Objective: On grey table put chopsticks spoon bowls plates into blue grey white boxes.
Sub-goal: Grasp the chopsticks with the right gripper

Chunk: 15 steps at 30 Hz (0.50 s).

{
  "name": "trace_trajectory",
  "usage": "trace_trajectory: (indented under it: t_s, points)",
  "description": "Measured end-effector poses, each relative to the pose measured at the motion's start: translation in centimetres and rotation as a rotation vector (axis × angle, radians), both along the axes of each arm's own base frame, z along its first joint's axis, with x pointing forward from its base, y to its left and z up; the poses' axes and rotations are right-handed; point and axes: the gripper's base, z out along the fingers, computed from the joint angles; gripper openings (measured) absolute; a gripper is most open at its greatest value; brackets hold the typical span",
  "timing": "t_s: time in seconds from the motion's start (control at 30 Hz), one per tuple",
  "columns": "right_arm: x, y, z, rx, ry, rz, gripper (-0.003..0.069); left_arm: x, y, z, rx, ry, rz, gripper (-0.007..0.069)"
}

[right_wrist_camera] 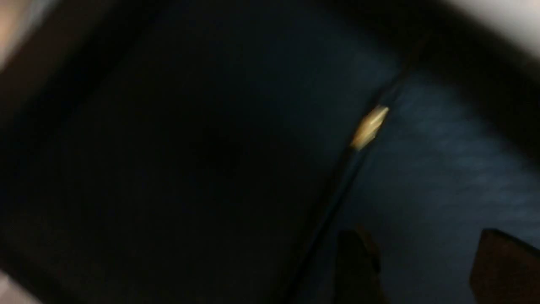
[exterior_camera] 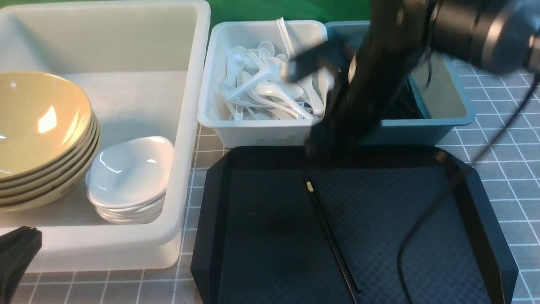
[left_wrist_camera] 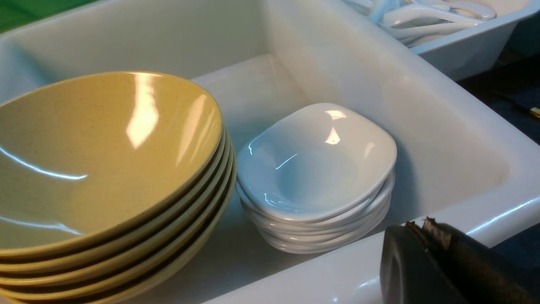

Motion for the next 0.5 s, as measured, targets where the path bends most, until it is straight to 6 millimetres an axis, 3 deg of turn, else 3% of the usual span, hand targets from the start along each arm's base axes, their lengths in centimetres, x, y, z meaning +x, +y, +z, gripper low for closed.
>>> trace_trajectory:
  t_s: [0.13,0.2,0.5]
  points:
    - [-4.1,1.1,-4.0,-0.027,0.035,0.037,0.04,0.0,0.0,0.0,0.0,-0.001,0.0,-0.0008]
    - [-5.1,1.6,-5.4,-0.022,0.019,0.053,0.0418,0.0,0.0,0.0,0.001,-0.004,0.0,-0.0008]
    - [-4.7,2.0,-8.7,-0.104,0.016,0.072,0.0453,0.1,0.0,0.2,0.005,-0.023,0.0,-0.0008]
